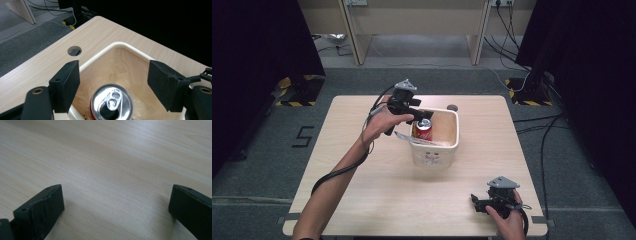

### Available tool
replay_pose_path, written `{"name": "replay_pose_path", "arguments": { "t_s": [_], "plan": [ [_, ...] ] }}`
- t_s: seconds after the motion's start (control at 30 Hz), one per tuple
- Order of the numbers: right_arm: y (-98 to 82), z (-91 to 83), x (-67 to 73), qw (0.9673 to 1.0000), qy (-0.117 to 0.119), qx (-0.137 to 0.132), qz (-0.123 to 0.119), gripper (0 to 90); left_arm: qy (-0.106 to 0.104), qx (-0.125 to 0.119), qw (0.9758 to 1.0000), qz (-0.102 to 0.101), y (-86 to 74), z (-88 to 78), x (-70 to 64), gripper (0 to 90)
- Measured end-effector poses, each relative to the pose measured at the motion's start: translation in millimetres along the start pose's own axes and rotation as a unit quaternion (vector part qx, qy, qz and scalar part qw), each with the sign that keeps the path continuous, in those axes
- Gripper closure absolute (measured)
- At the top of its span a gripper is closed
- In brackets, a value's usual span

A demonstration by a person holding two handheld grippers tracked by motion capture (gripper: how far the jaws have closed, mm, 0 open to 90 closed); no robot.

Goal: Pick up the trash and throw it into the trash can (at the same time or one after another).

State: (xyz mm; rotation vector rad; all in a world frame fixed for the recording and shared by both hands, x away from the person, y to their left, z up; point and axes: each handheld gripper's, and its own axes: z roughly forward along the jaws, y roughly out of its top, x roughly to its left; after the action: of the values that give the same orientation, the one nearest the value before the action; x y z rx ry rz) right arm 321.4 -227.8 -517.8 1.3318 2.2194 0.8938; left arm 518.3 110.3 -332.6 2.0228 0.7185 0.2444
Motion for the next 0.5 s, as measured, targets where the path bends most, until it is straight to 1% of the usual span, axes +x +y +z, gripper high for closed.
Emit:
{"name": "replay_pose_path", "arguments": {
  "t_s": [0.3,0.4,0.5],
  "plan": [
    [0.0,0.0,0.0,1.0000,0.000,0.000,0.000,0.3,0.007,-0.001,1.0000,-0.004,-0.7,-12.8,0.8,24.8],
    [0.0,0.0,0.0,1.0000,0.000,0.000,0.000,0.3,0.005,-0.006,0.9999,-0.008,-2.7,-17.7,1.0,24.5],
    [0.0,0.0,0.0,1.0000,0.000,0.000,0.000,0.3,0.011,-0.010,0.9999,-0.008,-5.5,-24.0,1.7,23.9]
  ]
}}
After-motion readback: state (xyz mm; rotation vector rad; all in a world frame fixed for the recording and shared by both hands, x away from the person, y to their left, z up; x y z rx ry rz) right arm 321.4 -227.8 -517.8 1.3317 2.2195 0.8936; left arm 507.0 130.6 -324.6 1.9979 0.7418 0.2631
